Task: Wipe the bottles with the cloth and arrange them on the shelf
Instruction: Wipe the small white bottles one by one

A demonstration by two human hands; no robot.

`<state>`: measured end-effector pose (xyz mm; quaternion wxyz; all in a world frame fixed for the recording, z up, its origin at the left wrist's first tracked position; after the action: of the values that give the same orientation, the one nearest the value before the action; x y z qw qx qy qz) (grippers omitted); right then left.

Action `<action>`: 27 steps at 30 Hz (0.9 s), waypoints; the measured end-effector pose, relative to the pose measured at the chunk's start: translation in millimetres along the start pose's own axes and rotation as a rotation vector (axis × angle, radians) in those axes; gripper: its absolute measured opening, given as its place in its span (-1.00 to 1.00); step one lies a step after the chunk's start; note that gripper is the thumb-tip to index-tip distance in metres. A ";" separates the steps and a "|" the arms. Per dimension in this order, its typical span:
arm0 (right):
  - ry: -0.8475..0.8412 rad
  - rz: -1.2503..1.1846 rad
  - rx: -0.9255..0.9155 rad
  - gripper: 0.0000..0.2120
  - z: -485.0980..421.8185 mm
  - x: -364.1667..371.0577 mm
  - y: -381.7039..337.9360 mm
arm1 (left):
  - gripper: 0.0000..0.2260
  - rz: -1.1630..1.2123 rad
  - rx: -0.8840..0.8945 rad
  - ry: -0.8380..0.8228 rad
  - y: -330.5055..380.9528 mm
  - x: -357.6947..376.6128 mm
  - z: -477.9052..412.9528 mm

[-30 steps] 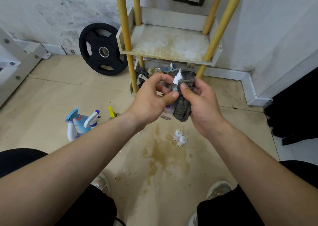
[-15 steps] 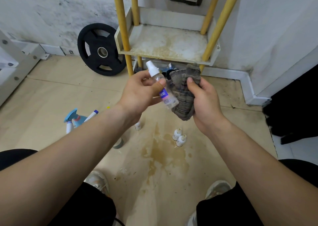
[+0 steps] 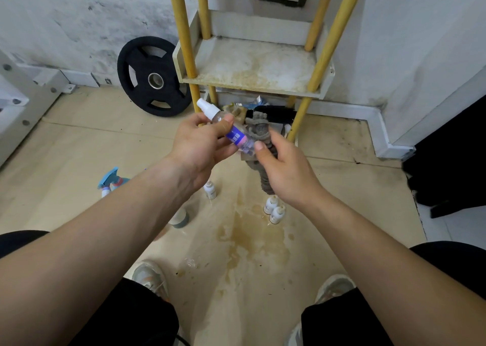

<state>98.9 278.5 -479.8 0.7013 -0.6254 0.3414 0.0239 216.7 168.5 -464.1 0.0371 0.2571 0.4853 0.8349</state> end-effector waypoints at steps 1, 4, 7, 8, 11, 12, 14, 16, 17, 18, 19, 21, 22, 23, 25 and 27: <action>0.007 -0.142 0.070 -0.81 -1.1 0.2 1.6 | -0.74 0.016 -0.004 -0.003 0.6 -0.1 -0.7; 0.056 -0.474 0.232 -0.77 -5.9 -2.0 8.1 | -0.65 0.007 -0.004 -0.075 -0.3 4.9 1.4; 0.126 -0.624 0.309 -0.76 -8.0 -8.7 11.8 | -0.58 -0.112 0.006 -0.116 -2.4 7.8 4.2; 0.146 -0.636 0.319 -0.76 -9.1 -10.8 13.2 | -0.56 -0.158 0.000 -0.118 -2.3 7.1 4.1; 0.192 -0.623 0.316 -0.76 -11.6 -16.5 13.4 | -0.60 -0.262 -0.004 -0.129 1.7 3.4 1.0; 0.203 -0.586 0.307 -0.76 -12.6 -18.1 13.8 | -0.64 -0.318 0.024 -0.138 4.2 2.6 0.0; 0.226 -0.502 0.279 -0.86 -12.4 -20.1 14.2 | -0.71 -0.494 0.125 -0.175 10.2 2.7 -0.9; 0.255 -0.452 0.258 -0.90 -11.5 -21.6 15.1 | -0.73 -0.699 0.216 -0.262 13.0 6.3 1.3; 0.263 -0.448 0.242 -0.89 -10.8 -22.1 13.9 | -0.73 -0.776 0.231 -0.310 11.5 8.2 3.4; 0.275 -0.471 0.227 -0.89 -10.5 -22.9 12.1 | -0.73 -0.820 0.231 -0.351 8.5 9.9 5.2; 0.290 -0.527 0.221 -0.87 -9.8 -24.3 9.7 | -0.74 -0.826 0.221 -0.375 4.5 11.0 6.9; 0.306 -0.711 0.231 -0.80 -9.5 -25.4 6.6 | -0.79 -0.764 0.205 -0.366 -3.7 13.8 9.6; 0.293 -0.795 0.239 -0.75 -9.3 -24.8 6.6 | -0.81 -0.714 0.188 -0.342 -7.7 14.5 10.3; 0.276 -0.846 0.254 -0.70 -9.2 -23.3 8.8 | -0.83 -0.659 0.157 -0.317 -11.3 14.9 11.2; 0.239 -0.882 0.278 -0.60 -7.7 -19.8 13.2 | -0.84 -0.561 0.078 -0.282 -18.1 14.9 12.8; 0.230 -0.850 0.281 -0.61 -6.8 -17.1 17.7 | -0.82 -0.517 0.013 -0.265 -22.7 13.7 14.0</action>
<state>74.5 283.0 -486.2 0.6843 -0.6072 0.1303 -0.3821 207.2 195.8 -472.0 0.3101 0.2320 0.5308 0.7539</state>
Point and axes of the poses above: each hand's wrist, its own z-axis away from the middle knuckle, its own x-axis out of the palm, y = z × x, the point moved 4 cm from there along -z, towards the middle knuckle, and after that the axes turned 7 degrees about z, right-handed, at the moved point
